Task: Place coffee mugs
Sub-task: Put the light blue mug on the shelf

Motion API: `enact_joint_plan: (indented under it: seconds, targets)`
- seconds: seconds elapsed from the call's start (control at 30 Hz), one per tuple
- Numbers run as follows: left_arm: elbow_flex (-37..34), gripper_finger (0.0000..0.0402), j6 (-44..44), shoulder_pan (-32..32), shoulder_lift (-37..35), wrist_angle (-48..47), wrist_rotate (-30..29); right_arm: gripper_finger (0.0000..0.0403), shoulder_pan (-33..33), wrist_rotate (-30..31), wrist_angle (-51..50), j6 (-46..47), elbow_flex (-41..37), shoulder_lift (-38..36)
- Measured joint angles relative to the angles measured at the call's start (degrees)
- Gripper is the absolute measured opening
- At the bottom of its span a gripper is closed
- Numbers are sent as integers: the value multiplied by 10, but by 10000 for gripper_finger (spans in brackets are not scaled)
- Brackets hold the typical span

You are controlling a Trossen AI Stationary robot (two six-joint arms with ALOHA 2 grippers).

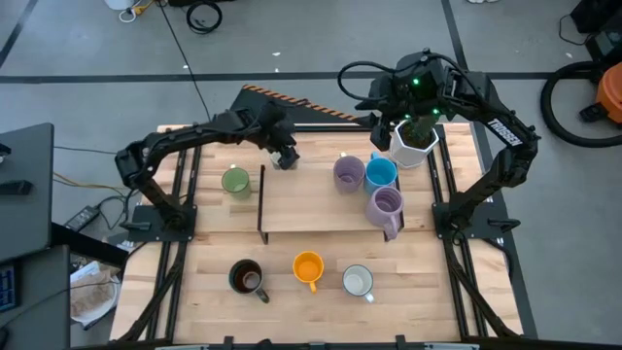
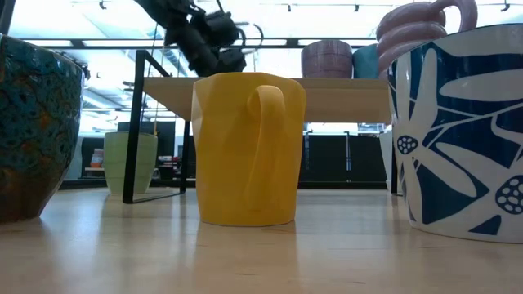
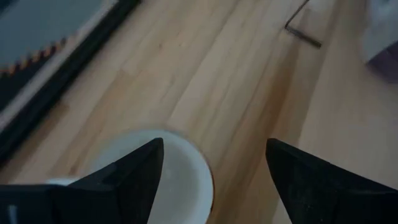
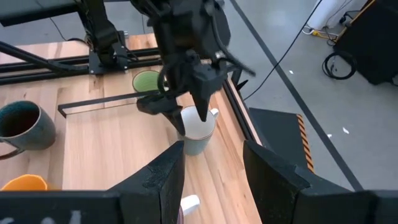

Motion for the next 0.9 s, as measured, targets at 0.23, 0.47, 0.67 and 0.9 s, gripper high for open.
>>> enact_joint_plan:
  seconds: [0.23,0.47,0.67,0.9]
  targets:
    - [-1,267,0,-1,49,-14,5,169,0,0,0,6,0,0]
    - [-1,239,18,-4,72,-20,-17,169,0,0,0,10,0,0]
    - [-1,200,37,-8,81,-24,-38,169,0,0,-1,11,0,0]
    - [-1,126,70,-17,82,-22,-48,169,0,0,-1,11,0,0]
